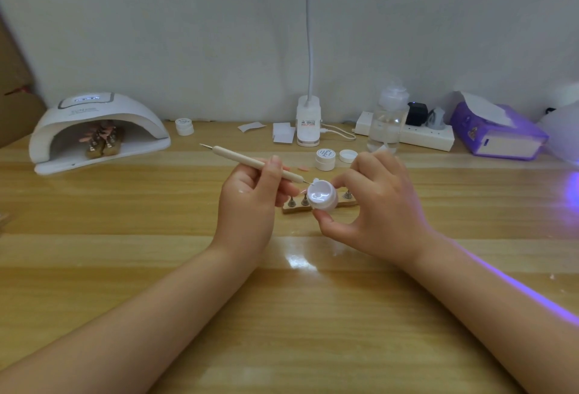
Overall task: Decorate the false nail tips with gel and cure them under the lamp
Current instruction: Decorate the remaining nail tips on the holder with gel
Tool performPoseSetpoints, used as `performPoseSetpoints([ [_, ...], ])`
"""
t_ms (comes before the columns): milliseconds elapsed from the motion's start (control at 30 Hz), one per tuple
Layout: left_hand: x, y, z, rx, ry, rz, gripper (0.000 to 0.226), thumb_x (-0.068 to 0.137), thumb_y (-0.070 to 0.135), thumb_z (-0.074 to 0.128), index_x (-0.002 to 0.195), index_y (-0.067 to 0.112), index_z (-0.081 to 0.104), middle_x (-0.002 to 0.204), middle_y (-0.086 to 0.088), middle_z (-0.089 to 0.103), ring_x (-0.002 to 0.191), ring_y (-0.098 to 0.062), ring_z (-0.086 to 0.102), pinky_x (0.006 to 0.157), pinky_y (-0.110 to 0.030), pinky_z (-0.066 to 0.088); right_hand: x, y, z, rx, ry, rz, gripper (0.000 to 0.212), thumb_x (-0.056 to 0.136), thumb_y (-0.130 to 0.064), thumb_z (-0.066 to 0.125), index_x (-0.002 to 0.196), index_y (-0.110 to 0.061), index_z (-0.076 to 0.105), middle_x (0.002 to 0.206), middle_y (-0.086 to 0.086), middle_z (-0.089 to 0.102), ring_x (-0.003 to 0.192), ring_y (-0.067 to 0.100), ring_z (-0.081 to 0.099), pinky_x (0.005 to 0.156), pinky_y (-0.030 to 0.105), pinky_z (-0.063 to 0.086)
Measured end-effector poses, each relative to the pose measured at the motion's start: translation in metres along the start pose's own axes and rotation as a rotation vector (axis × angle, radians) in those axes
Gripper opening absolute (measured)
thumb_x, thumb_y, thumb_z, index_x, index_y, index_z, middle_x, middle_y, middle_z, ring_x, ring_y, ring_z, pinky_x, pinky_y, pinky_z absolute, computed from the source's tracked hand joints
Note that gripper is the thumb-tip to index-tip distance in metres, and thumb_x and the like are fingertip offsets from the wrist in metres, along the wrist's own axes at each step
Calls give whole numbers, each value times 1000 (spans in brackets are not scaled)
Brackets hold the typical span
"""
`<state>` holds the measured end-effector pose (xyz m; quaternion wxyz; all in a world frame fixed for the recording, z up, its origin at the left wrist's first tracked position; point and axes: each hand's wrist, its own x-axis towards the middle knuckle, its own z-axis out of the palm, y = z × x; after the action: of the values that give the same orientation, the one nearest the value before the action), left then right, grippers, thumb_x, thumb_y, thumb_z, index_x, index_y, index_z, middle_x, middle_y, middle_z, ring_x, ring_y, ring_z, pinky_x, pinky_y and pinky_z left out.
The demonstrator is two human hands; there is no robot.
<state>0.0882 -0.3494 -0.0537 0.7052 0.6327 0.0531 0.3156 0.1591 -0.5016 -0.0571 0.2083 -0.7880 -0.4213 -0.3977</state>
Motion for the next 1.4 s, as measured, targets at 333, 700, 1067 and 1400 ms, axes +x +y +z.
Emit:
performPoseSetpoints([
  [333,1,3,2,-153,26,-181,31,93,32,54,73,13,66,54,3,60,51,-6,52,50,-15,43,0,0,2,4,10,-2,33,63,-38,75,69,-8,65,68,6,52,70,26,48,62,40,44],
  [700,6,12,1,-267,42,-222,25,96,25,51,81,7,59,54,3,60,49,-5,52,49,-16,45,-1,-1,3,4,-1,13,35,63,-40,74,70,-8,66,69,6,52,70,26,49,63,41,44],
  [1067,4,5,1,-231,32,-212,21,94,9,46,76,8,58,54,-1,62,51,-7,55,50,-17,45,-1,-1,5,18,33,34,36,68,-44,68,70,-8,65,68,4,50,70,25,47,64,40,44],
  [1400,3,0,1,-192,19,-231,22,93,6,44,75,8,57,53,-2,62,50,-8,54,50,-17,44,-2,-2,7,33,64,41,33,68,-42,71,72,-9,67,67,3,49,69,24,46,64,40,43],
])
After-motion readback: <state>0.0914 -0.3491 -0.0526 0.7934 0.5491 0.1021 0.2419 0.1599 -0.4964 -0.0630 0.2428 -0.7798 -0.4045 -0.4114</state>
